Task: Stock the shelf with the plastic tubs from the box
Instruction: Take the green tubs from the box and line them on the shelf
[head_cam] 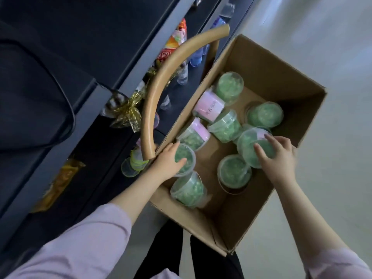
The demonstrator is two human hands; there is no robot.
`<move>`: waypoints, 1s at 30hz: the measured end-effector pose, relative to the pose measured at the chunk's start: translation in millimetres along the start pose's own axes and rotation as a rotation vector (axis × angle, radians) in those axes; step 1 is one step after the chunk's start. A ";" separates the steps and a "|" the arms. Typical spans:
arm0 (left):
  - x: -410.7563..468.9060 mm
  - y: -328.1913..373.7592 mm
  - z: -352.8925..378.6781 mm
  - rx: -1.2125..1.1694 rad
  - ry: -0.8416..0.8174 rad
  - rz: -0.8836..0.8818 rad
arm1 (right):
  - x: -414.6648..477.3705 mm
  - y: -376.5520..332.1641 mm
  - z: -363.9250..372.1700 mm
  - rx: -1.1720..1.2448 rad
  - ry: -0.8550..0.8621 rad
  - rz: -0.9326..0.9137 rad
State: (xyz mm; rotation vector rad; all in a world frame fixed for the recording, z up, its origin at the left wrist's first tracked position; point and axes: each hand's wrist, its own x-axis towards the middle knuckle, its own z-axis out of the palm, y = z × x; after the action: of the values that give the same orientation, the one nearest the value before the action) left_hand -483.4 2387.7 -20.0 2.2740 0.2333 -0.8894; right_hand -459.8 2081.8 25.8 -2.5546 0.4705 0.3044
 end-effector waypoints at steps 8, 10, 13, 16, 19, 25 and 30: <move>5.5 6.7 6.5 -0.008 -0.040 -0.075 | 1.3 -4.1 -1.0 0.210 -0.213 -0.093; 8.0 4.4 6.7 -0.029 -0.117 -0.128 | -2.0 -3.3 4.4 0.133 -0.170 -0.121; 9.1 -2.3 5.7 -0.141 -0.131 -0.172 | 0.2 -6.9 7.5 0.056 -0.098 -0.083; 9.7 -9.5 5.1 -0.171 -0.142 -0.159 | 5.1 -7.0 11.0 0.225 -0.220 -0.048; 8.0 -14.7 8.6 -0.220 -0.170 -0.195 | 3.0 -6.4 17.7 0.353 -0.244 -0.046; 0.3 -8.3 28.9 -0.259 -0.090 -0.245 | -13.6 4.6 30.5 0.316 -0.315 0.115; -13.4 10.5 20.1 -0.313 -0.005 -0.167 | -31.2 7.6 11.2 0.403 -0.255 0.121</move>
State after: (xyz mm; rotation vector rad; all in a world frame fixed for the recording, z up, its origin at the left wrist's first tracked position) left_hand -500.2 2367.6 -16.5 1.9824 0.5292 -0.8746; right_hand -492.6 2090.0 22.4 -2.0675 0.5295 0.5160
